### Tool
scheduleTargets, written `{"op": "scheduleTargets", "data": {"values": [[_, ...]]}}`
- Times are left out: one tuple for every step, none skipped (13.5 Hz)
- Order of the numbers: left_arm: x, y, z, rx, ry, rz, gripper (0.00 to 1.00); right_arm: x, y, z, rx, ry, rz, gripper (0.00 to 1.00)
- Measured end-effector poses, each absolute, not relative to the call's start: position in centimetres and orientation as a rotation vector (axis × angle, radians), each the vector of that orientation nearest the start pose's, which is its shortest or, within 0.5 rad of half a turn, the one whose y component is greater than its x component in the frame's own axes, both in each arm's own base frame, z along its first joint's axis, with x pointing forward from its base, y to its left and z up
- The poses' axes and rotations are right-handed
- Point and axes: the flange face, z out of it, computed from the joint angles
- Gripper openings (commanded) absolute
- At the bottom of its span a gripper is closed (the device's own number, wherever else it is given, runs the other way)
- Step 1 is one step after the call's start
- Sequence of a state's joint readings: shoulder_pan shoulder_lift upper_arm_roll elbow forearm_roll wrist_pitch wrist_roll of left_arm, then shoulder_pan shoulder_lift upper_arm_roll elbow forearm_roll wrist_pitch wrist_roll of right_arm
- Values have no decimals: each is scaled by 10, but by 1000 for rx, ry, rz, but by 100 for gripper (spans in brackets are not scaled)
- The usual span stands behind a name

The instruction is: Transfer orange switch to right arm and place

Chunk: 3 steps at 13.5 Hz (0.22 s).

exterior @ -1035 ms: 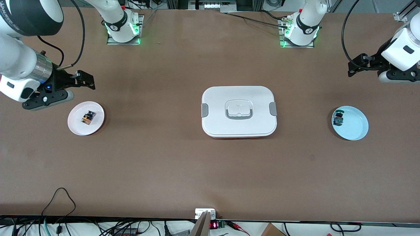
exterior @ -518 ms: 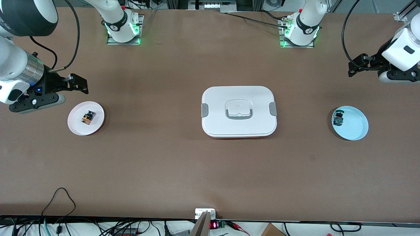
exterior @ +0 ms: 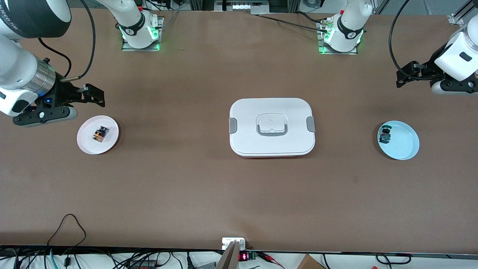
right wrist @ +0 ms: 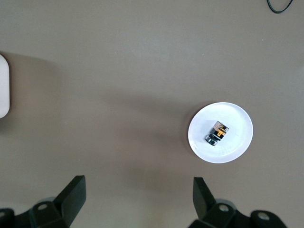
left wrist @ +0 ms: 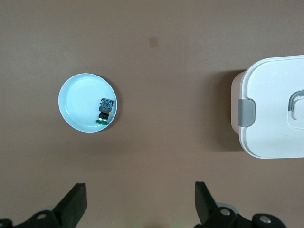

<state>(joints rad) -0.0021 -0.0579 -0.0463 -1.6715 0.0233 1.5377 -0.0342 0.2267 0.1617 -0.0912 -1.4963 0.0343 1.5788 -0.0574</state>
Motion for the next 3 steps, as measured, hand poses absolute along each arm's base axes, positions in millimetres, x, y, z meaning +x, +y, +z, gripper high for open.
{"op": "scheduleTargets", "data": {"values": [[531,-24,606,-3110,22,117,100,595,89,567,-3108,-299,124,100],[531,-22,604,-3110,18,121,100,595,89,567,-3108,-299,125,100],[532,-18,603,-3110,5,126,100,595,89,567,-3108,-299,125,100]]}}
